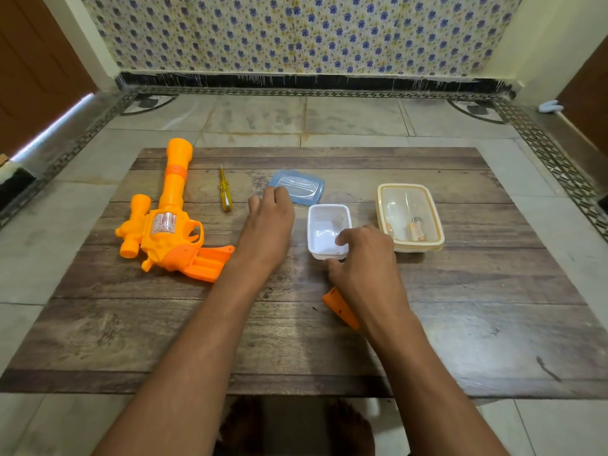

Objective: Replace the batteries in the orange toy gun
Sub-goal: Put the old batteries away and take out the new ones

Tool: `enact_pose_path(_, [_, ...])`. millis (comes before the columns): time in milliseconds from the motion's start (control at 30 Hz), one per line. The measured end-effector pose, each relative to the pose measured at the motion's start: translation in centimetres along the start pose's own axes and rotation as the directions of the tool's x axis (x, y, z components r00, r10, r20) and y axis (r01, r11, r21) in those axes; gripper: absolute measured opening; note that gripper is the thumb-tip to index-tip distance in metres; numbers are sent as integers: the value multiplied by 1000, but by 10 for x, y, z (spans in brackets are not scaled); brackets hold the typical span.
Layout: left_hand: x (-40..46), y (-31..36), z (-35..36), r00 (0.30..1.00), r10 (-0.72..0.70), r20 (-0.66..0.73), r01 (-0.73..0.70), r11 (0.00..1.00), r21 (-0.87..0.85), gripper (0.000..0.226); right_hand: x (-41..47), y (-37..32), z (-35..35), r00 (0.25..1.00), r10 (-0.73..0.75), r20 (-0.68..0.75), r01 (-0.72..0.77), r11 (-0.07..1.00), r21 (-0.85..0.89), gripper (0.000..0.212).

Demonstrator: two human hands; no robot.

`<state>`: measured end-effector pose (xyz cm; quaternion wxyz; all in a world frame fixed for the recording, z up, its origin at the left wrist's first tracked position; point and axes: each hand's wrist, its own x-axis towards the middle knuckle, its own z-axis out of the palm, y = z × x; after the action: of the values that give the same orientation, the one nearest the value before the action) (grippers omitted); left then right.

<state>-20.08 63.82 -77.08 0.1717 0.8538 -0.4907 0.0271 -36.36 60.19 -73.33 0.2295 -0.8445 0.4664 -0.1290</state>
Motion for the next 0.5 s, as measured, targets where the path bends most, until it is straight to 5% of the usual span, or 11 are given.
enact_pose_path(167, [4,22,-18,988,126,-92,-154,878,-454,19,1,1,-1,1000,-3,-20,3,1000,20,23])
enact_pose_path(267, [5,39,-12,976,219,-6,-199,875,-441,21,4,0,0,999,6,-39,-4,999,37,20])
enact_pose_path(500, [6,47,5,970,191,148,-143,948,-285,39,5,3,-2,999,42,-11,-41,996,77,21])
